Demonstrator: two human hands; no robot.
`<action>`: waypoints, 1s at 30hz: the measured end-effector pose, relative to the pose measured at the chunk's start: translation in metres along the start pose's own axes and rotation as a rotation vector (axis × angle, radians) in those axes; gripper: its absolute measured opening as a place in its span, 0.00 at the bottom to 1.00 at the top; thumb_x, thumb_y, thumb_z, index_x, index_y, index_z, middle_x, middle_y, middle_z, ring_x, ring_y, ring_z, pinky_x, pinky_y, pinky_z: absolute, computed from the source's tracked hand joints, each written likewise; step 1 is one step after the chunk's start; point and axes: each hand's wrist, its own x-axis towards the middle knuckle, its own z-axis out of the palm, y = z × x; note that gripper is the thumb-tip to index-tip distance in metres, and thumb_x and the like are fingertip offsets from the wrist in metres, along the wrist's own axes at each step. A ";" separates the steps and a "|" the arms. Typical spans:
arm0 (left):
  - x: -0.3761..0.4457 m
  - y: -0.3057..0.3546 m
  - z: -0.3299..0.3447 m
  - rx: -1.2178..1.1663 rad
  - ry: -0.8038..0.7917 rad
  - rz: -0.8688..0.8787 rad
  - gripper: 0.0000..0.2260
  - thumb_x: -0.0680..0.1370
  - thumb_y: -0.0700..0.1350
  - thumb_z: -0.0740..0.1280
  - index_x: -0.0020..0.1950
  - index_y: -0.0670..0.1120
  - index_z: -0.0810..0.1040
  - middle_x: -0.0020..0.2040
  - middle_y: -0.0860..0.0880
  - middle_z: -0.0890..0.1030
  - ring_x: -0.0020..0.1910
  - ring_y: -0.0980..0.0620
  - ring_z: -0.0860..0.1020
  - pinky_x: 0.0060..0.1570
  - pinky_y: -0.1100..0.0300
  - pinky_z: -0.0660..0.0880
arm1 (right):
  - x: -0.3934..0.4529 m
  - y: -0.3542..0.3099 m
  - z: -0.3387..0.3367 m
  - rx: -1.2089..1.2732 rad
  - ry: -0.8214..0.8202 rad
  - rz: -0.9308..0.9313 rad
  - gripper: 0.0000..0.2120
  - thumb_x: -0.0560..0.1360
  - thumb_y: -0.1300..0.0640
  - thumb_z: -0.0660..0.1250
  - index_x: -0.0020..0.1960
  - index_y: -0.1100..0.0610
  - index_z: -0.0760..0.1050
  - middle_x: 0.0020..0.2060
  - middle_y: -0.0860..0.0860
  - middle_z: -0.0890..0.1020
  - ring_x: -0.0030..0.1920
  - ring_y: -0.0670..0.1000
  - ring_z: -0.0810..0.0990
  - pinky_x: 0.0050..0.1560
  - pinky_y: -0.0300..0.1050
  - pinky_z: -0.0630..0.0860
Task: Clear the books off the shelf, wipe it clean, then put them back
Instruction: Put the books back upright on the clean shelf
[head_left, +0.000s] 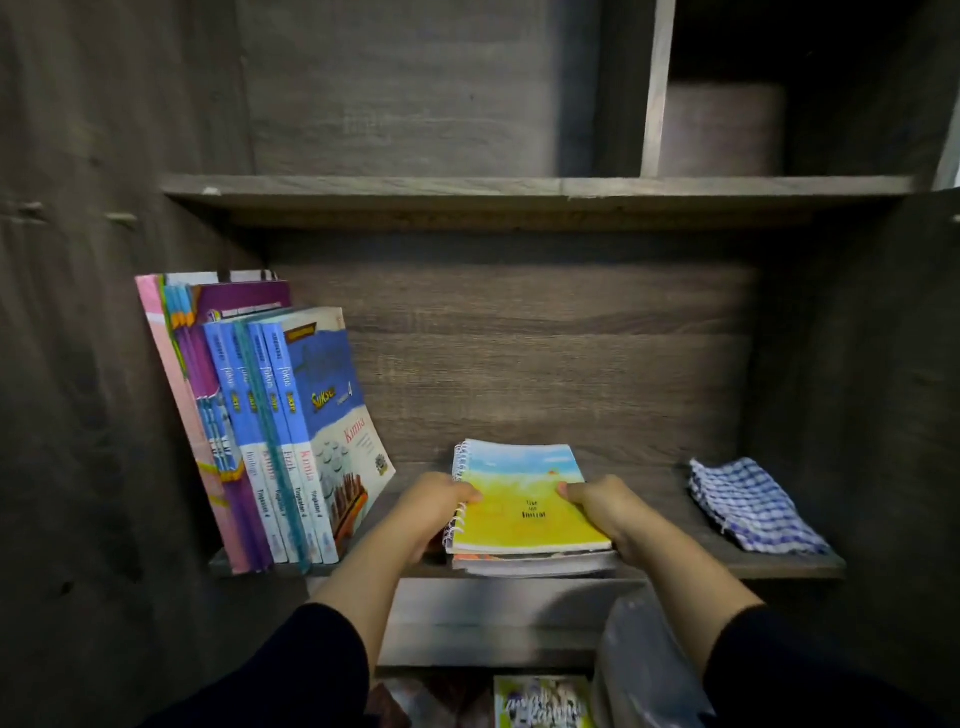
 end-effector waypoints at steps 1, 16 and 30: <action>0.006 0.000 0.001 0.047 -0.005 -0.008 0.11 0.75 0.39 0.68 0.56 0.37 0.80 0.50 0.40 0.83 0.48 0.44 0.82 0.55 0.53 0.77 | 0.005 0.001 0.002 -0.033 0.000 0.008 0.04 0.77 0.60 0.65 0.45 0.60 0.74 0.34 0.54 0.78 0.31 0.50 0.77 0.33 0.39 0.71; 0.002 0.020 -0.011 0.212 0.114 0.093 0.09 0.72 0.34 0.71 0.51 0.39 0.76 0.39 0.44 0.78 0.30 0.51 0.73 0.28 0.60 0.71 | 0.011 0.008 0.007 0.222 0.051 0.097 0.17 0.80 0.50 0.59 0.44 0.64 0.76 0.35 0.60 0.78 0.33 0.56 0.77 0.37 0.46 0.75; -0.026 -0.018 -0.038 0.394 0.822 0.248 0.14 0.78 0.33 0.54 0.63 0.40 0.63 0.60 0.37 0.75 0.52 0.33 0.78 0.43 0.47 0.71 | -0.011 0.003 0.013 0.223 0.046 0.107 0.18 0.79 0.48 0.60 0.50 0.62 0.77 0.43 0.62 0.83 0.37 0.58 0.81 0.49 0.56 0.78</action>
